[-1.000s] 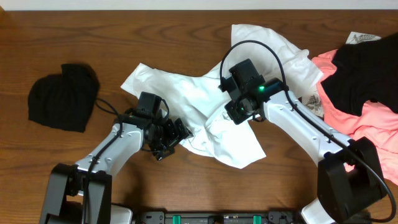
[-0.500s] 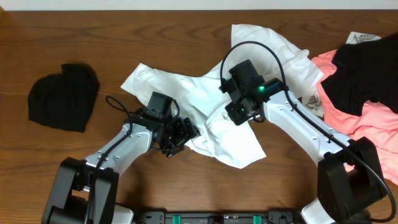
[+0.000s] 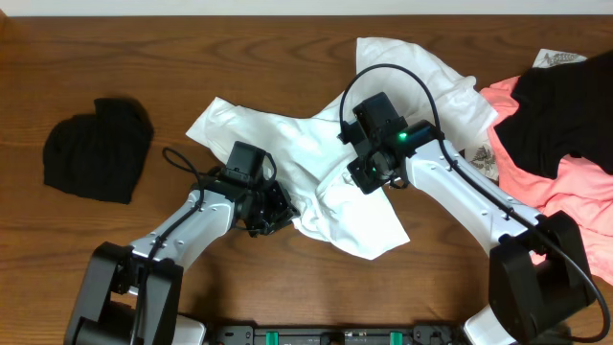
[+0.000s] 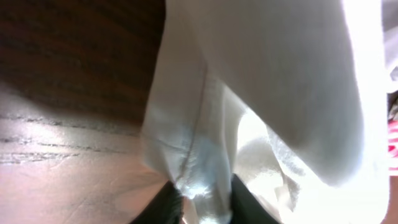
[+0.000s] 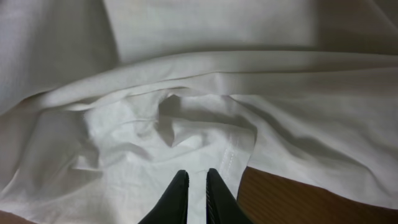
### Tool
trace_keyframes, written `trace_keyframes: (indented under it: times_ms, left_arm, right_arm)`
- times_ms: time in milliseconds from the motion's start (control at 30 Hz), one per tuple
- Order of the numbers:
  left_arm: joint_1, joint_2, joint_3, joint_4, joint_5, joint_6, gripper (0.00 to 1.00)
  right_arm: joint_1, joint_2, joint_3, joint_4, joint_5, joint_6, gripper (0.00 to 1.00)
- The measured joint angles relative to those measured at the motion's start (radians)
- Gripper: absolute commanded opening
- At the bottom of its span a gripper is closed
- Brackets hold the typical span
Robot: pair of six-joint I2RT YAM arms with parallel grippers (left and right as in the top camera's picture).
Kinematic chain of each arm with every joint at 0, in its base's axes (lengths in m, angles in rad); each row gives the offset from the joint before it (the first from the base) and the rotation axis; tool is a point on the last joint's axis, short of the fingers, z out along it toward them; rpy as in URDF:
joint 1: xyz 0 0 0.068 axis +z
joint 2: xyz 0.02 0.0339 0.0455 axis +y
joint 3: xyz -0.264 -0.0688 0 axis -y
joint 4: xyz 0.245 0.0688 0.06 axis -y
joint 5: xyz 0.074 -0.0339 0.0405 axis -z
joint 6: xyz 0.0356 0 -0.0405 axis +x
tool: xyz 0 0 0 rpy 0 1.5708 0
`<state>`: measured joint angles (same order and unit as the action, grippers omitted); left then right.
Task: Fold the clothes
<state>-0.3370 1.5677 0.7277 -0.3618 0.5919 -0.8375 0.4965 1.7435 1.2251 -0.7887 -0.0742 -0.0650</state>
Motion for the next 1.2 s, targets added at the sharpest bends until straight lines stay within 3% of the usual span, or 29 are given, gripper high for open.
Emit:
trace_keyframes:
  times_ms: [67,200,500,733,967,1067,1200]
  left_arm:
    - [0.000,0.000,0.000,0.000,-0.006,0.002,0.19]
    - [0.000,0.000,0.000,0.000,-0.026,-0.001,0.06]
    - [0.000,0.000,0.000,-0.006,-0.069,0.055,0.06]
    - [0.020,-0.125,-0.001,-0.139,-0.193,0.122,0.06]
    - [0.123,-0.375,-0.001,-0.288,-0.344,0.163,0.06]
    - [0.167,-0.450,-0.001,-0.336,-0.402,0.176,0.06]
    - [0.214,-0.489,-0.001,-0.364,-0.464,0.191,0.06]
  right_arm:
    - [0.000,0.000,0.000,-0.001,0.000,0.000,0.09]
    - [0.000,0.000,0.000,-0.005,0.000,0.000,0.09]
    - [0.000,0.000,0.000,-0.007,0.000,0.008,0.01]
    - [-0.026,-0.021,0.000,-0.007,0.034,0.116,0.02]
    - [-0.209,-0.106,0.002,-0.016,0.082,0.193,0.08]
    - [-0.294,-0.105,0.002,-0.030,0.093,0.208,0.23]
    - [-0.377,-0.101,0.002,-0.031,0.098,0.217,0.29]
